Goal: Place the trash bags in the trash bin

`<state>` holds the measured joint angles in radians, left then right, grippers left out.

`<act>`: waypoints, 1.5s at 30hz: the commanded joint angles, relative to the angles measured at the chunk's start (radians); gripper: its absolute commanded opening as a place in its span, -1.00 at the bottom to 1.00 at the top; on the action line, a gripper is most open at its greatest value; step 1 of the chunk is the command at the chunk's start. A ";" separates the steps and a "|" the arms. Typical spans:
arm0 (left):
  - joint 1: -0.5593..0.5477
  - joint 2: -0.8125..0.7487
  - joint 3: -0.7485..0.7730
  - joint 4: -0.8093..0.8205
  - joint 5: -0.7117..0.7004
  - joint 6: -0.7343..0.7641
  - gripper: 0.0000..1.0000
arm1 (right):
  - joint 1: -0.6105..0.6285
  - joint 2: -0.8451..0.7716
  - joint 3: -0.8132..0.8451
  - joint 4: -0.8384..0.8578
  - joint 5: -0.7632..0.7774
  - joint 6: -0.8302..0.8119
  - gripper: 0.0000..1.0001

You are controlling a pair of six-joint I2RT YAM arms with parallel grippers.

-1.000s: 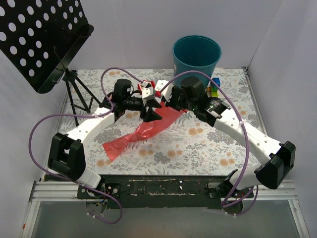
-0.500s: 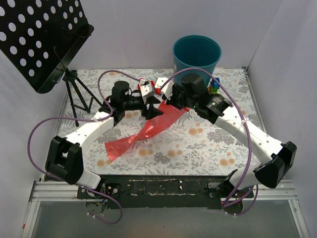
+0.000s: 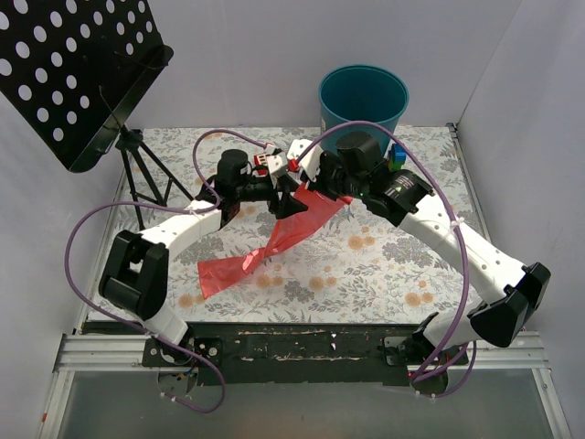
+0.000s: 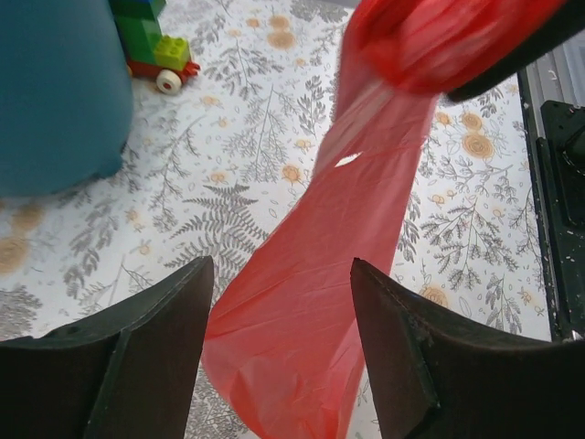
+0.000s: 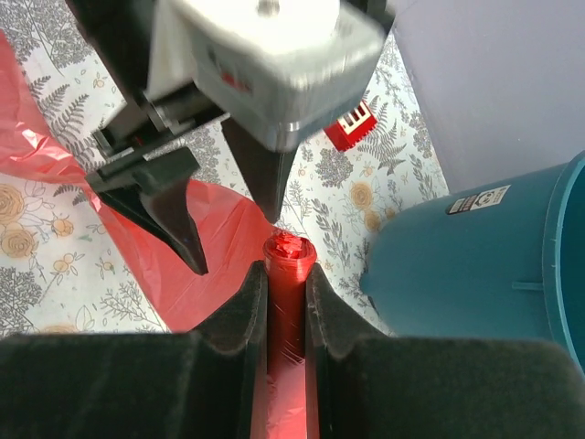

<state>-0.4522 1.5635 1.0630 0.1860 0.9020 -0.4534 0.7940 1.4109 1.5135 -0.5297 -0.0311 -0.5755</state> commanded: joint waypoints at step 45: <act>-0.131 -0.122 0.028 -0.043 0.005 0.238 -1.00 | -0.104 0.244 0.067 0.048 0.355 0.568 -0.97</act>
<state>-0.5377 1.5261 1.0794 0.2134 0.8948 -0.4149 0.7506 1.5673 1.5513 -0.4942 0.2569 -0.1856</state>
